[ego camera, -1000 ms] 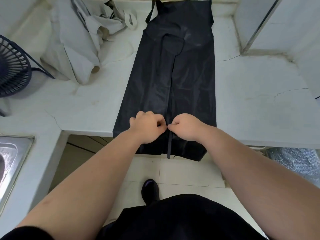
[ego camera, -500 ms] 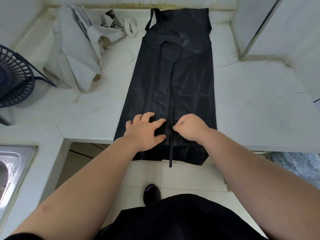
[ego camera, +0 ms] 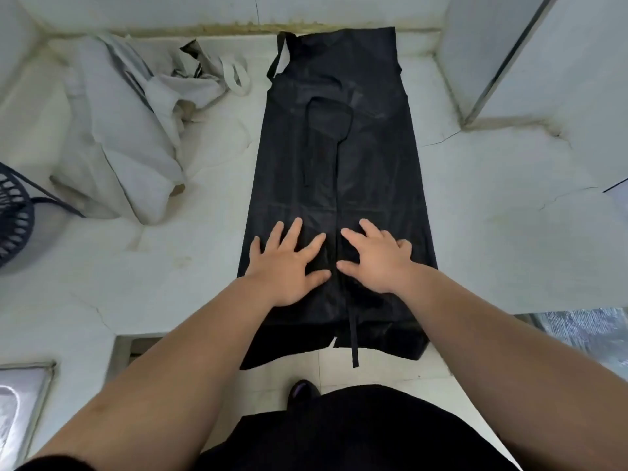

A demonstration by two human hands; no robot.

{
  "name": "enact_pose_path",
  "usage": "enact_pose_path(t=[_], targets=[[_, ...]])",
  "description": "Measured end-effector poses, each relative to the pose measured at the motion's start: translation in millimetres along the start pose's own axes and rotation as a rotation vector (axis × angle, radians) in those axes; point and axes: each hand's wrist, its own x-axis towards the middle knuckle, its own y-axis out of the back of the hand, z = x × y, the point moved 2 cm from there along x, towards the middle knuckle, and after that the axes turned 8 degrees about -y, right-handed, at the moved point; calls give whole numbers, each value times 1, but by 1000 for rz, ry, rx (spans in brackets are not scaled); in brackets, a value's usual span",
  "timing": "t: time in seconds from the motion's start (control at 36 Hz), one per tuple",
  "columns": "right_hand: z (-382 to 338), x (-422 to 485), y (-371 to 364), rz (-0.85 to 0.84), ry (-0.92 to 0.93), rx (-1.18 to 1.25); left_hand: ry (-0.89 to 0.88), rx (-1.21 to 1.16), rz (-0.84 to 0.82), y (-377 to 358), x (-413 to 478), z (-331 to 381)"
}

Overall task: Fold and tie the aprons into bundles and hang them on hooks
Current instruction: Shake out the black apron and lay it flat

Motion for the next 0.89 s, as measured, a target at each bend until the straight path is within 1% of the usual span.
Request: enact_pose_path(t=[0.06,0.11,0.19,0.25,0.31,0.42,0.5,0.64,0.69,0.75,0.81,0.89], targets=[[-1,3,2,2,-4,4,-19,27,42,3,3,-1],[-2,9,9,4,-32,64,-43,17,99,12,6,-5],[-1,19,17,45,-82,299,-92,-22,166,23,10,-8],[-2,22,19,52,-112,391,-136,-59,177,24,11,-8],[-4,22,20,43,-132,349,-145,-69,160,25,13,-10],[-13,24,20,43,-182,169,-134,-53,97,28,17,-13],[-16,34,23,-11,-160,232,-117,-210,117,33,24,-21],[-18,42,44,-95,-99,619,-19,-570,158,47,40,-28],[-19,46,54,-104,-81,737,19,-658,176,54,44,-27],[-19,55,65,-116,-63,829,46,-687,202,62,50,-24],[-17,66,77,-106,-42,841,66,-682,231,69,57,-21],[-10,86,87,6,-28,760,101,-683,255,74,69,-17]])
